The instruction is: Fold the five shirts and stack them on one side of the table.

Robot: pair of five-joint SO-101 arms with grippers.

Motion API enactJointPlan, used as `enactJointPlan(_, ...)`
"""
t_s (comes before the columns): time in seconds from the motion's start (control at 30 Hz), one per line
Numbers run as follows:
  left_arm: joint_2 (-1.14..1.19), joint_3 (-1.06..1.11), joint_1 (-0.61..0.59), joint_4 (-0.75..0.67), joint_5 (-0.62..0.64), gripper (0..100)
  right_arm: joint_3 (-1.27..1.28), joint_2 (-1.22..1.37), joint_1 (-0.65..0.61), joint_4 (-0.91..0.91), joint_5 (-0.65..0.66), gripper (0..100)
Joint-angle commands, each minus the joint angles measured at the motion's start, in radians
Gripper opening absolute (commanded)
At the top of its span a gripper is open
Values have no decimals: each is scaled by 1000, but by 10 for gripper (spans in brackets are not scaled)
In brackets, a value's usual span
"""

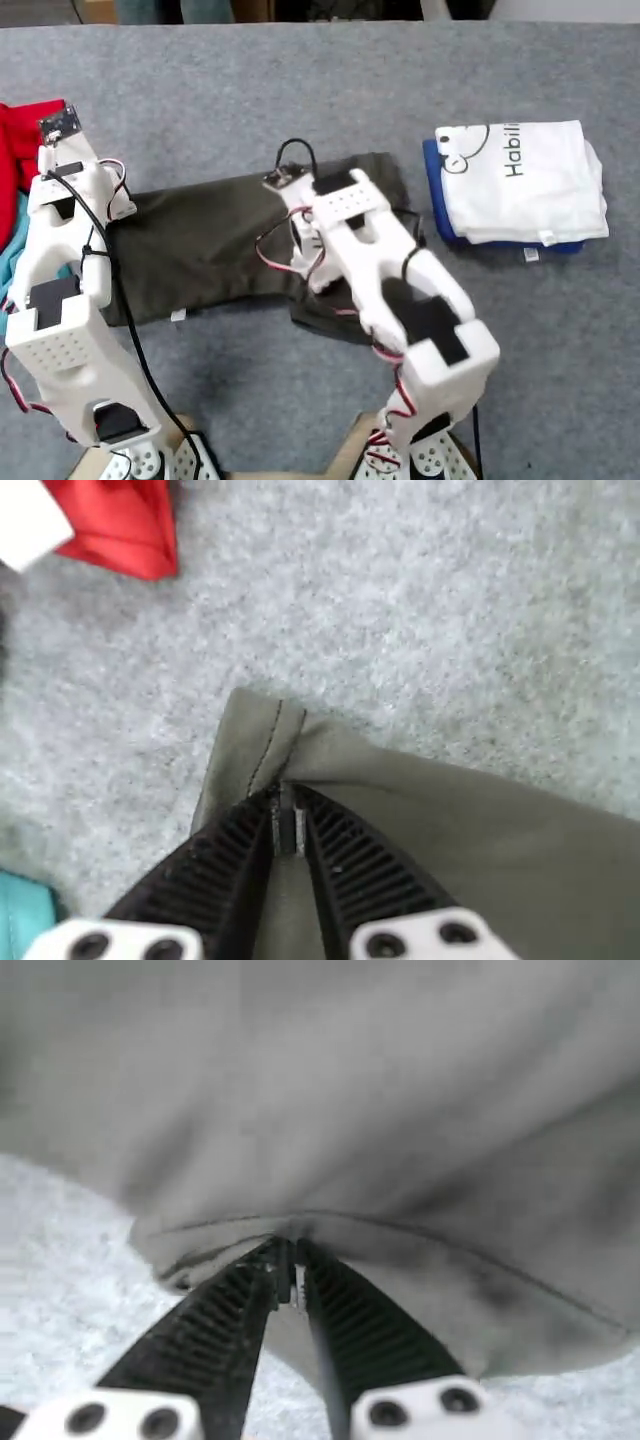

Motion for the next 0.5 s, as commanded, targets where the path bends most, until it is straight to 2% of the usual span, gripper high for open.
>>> enactJointPlan(0.0, -21, -21, -15, -23, -9, 29, 65, -122, -63, -2, 3, 24)
enactJointPlan(0.27, -21, -21, -16, -23, -9, 29, 288, -225, -262, -57, 3, 25)
enactJointPlan(0.47, -21, -22, -51, -23, -9, 29, 282, -398, -207, 60, 35, 25)
